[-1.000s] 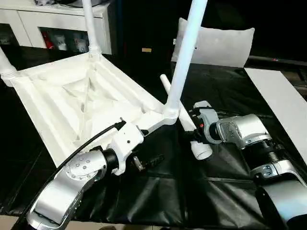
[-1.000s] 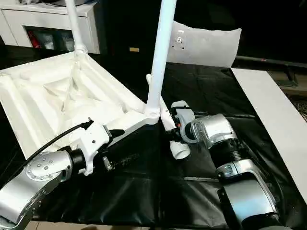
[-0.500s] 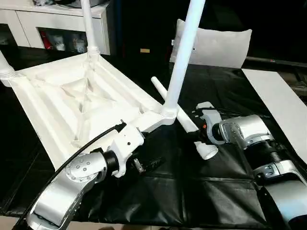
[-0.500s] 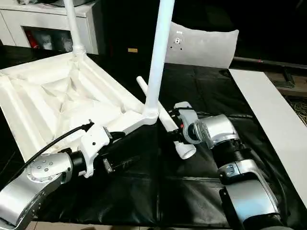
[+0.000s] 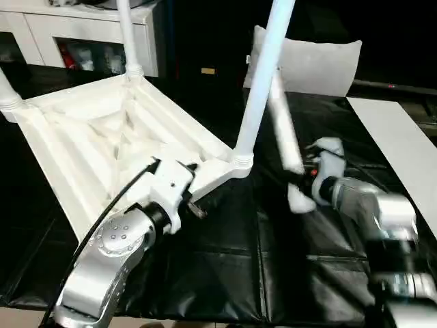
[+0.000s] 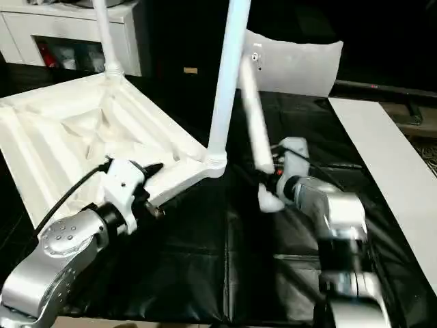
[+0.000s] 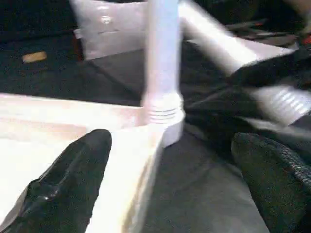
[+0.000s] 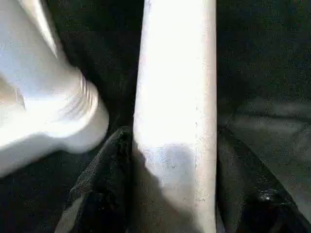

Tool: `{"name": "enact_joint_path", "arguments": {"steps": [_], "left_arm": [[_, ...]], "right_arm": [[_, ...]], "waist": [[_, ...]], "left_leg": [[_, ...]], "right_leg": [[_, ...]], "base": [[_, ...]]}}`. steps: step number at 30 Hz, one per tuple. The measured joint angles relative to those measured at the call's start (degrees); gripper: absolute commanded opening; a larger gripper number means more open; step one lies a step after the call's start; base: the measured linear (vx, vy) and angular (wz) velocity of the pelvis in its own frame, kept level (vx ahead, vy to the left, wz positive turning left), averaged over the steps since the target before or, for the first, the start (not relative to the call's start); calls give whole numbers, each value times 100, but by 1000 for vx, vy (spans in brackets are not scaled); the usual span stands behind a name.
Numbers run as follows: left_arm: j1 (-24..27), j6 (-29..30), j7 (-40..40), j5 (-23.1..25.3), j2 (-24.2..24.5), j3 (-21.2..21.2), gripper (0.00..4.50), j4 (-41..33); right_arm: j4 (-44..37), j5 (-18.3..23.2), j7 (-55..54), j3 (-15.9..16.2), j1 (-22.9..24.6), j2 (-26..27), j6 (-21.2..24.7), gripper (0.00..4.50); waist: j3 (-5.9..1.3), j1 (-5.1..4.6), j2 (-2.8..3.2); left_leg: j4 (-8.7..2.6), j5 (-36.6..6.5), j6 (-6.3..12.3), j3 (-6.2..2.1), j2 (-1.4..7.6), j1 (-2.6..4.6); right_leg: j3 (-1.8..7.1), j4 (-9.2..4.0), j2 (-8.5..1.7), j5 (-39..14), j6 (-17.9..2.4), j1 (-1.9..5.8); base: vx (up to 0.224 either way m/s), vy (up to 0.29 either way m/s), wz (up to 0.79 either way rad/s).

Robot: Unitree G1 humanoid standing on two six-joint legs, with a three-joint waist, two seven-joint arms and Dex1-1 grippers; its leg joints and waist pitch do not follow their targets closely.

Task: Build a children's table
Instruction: Pick table leg

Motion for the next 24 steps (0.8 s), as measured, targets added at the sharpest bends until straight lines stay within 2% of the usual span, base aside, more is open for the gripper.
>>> {"name": "enact_joint_path", "arguments": {"steps": [2,5,7,10,12,15,17,19,21,24], "left_arm": [[-7,-19,16,12,-19,-2,450,47],[-40,-39,-14,26,-16,-12,450,63],[-87,-39,-24,9,-13,2,450,63],[-177,-29,-79,-170,-20,146,450,61],[-310,20,-149,-407,-75,334,450,57],[-628,130,-333,-774,-117,555,450,50],[-865,250,-480,-1107,-221,668,450,35],[-1023,413,-582,-1533,-335,781,450,-5],[-1172,615,-642,-1982,-407,967,450,-107],[-1388,854,-722,-2496,-424,1176,450,-188]], "right_arm": [[-391,35,-141,-116,129,176,-191,191],[-884,341,-347,-508,352,589,-681,191],[-1064,497,-362,-684,440,674,-939,191],[-1378,1043,-241,-1068,466,846,-1216,191],[-1649,1706,146,-1315,474,917,-1235,191],[-1964,2633,708,-1503,474,904,-1131,191],[-2085,3178,1059,-1531,490,861,-916,191],[-2262,3528,1408,-1423,647,725,-672,191],[-2406,3718,1730,-1207,836,600,-405,191],[-2456,3788,2035,-834,990,465,-161,191]], "waist": [[0,-7,5],[1,-5,7],[1,-2,10],[-2,0,48],[1,1,90],[-7,29,126],[-7,43,128],[-7,66,128],[-7,74,128],[-6,101,128]], "left_leg": [[-17,8,-3,1,-2,3],[-36,15,-6,0,-1,4],[-41,16,-6,0,-2,2],[-46,16,-5,1,-2,-3],[-46,15,-2,2,-3,-4],[-56,18,0,1,-2,1],[-56,20,3,1,-2,2],[-56,23,6,0,-2,0],[-56,23,6,1,-2,0],[-56,29,13,0,-2,-2]], "right_leg": [[0,-10,0,1,-1,0],[-3,-21,0,1,-1,0],[-5,-30,0,2,-1,0],[-5,-48,0,7,-1,3],[-5,-54,0,8,-2,4],[-7,-53,2,8,-3,6],[-9,-52,2,10,-5,6],[-10,-54,1,10,-5,6],[-10,-57,1,10,-5,8],[-14,-60,0,10,-4,9]], "base": [[0,0,0],[0,0,0],[0,0,0],[0,0,0],[0,0,0],[0,0,0],[0,0,0],[0,0,0],[0,0,0],[0,0,0]]}}
